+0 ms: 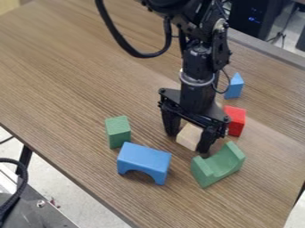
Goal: Put the white cube in the middle of a table
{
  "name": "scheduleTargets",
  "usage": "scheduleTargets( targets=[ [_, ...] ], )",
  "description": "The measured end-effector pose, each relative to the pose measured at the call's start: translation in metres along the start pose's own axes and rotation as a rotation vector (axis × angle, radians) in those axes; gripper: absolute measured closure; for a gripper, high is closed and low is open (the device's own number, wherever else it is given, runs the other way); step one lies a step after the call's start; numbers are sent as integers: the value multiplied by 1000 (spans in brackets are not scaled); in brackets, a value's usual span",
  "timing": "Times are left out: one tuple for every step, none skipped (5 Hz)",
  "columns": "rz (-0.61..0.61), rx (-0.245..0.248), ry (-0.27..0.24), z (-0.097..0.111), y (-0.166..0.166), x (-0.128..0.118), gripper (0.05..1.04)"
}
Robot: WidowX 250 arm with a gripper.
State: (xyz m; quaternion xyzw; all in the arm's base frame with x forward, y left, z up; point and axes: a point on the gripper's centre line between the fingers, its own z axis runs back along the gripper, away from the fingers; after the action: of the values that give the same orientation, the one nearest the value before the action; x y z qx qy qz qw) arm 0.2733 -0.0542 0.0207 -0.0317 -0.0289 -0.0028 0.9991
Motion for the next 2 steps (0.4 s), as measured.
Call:
scheduleTargets(
  targets=[
    [29,5,-24,6,4,2,83],
    [67,22,-73,26,14,6,83]
  ],
)
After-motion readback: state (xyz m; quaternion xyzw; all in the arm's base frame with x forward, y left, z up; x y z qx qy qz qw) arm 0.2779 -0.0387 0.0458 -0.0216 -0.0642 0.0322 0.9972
